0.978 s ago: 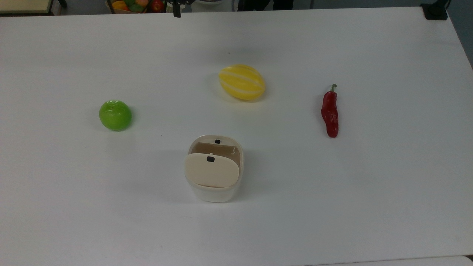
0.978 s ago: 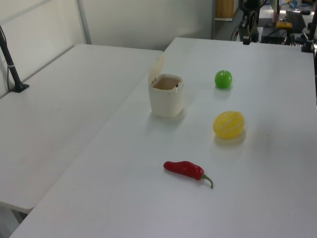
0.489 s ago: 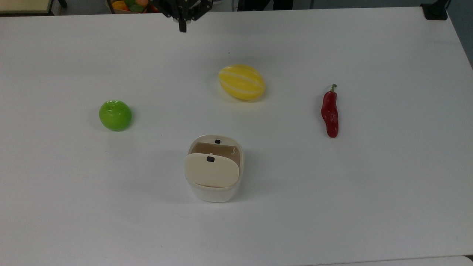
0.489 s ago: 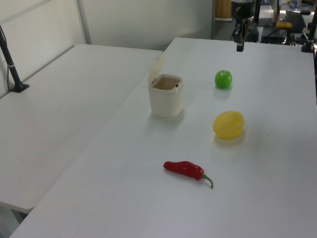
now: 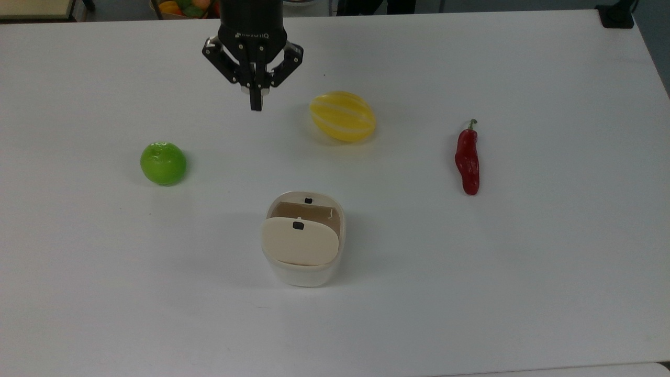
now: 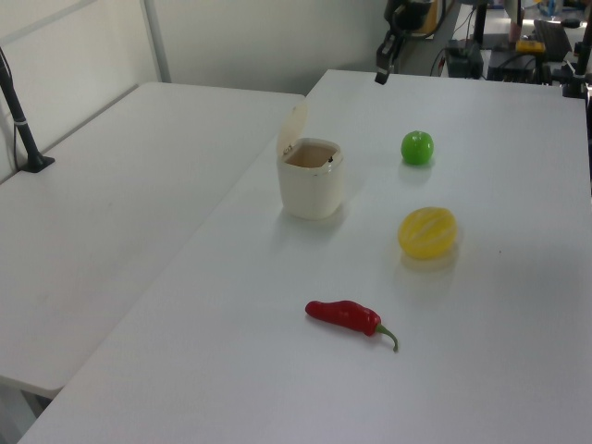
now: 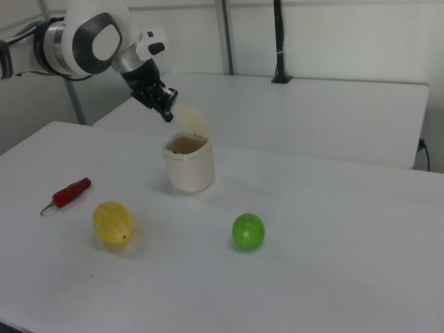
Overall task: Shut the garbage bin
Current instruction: 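Move the gripper over the cream bin behind its raised lid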
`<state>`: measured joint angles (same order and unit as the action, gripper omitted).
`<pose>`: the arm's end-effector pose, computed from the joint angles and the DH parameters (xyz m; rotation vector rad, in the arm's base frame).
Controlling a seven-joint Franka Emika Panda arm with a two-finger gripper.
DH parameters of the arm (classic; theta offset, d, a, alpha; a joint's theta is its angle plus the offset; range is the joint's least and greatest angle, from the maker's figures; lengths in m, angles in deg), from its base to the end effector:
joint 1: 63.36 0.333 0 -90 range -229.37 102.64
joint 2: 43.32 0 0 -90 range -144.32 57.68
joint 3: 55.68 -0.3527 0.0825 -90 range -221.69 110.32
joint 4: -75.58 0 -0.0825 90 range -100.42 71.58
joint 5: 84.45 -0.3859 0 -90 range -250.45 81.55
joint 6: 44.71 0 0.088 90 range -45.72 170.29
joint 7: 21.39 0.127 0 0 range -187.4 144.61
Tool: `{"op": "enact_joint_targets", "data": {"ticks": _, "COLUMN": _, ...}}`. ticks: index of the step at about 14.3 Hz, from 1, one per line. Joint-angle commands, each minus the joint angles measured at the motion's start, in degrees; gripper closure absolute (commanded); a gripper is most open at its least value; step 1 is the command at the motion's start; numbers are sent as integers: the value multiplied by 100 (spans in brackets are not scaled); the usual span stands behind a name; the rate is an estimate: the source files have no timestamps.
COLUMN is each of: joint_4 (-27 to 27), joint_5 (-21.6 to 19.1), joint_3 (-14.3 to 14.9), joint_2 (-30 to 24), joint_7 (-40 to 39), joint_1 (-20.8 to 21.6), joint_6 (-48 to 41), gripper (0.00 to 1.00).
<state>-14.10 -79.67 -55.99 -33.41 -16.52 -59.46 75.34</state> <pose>0.6617 0.0429 0.5953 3.0417 0.0258 0.5567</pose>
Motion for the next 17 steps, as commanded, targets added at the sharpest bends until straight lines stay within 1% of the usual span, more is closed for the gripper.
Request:
{"op": "enact_joint_targets", "data": {"ticks": 1, "joint_4": 565, "joint_5": -47, "joint_3": -14, "joint_2": 475, "joint_7": 66, "joint_1": 5, "joint_6": 945, "gripper": 100}}
{"op": "enact_joint_targets", "data": {"ticks": 3, "joint_4": 583, "joint_5": -144, "joint_3": -14, "joint_2": 599, "joint_7": 153, "joint_1": 14, "joint_6": 1483, "gripper": 100}}
{"op": "enact_joint_targets", "data": {"ticks": 5, "joint_4": 592, "joint_5": -153, "joint_3": -14, "joint_2": 783, "joint_7": 347, "joint_1": 23, "joint_6": 2063, "gripper": 100}}
{"op": "enact_joint_targets", "data": {"ticks": 11, "joint_4": 592, "joint_5": -144, "joint_3": -14, "joint_2": 1442, "joint_7": 515, "joint_1": 312, "joint_6": 3882, "gripper": 100}}
{"op": "enact_joint_targets", "data": {"ticks": 13, "joint_4": 618, "joint_5": -144, "joint_3": -5, "joint_2": 1609, "joint_7": 497, "joint_1": 313, "joint_6": 4244, "gripper": 100}}
{"op": "enact_joint_targets", "data": {"ticks": 15, "joint_4": 828, "joint_5": -144, "joint_3": -5, "joint_2": 1890, "joint_7": 497, "joint_1": 313, "joint_6": 4499, "gripper": 100}}
{"op": "enact_joint_targets", "data": {"ticks": 17, "joint_4": 908, "joint_5": -144, "joint_3": -5, "joint_2": 2084, "joint_7": 497, "joint_1": 313, "joint_6": 4657, "gripper": 100}}
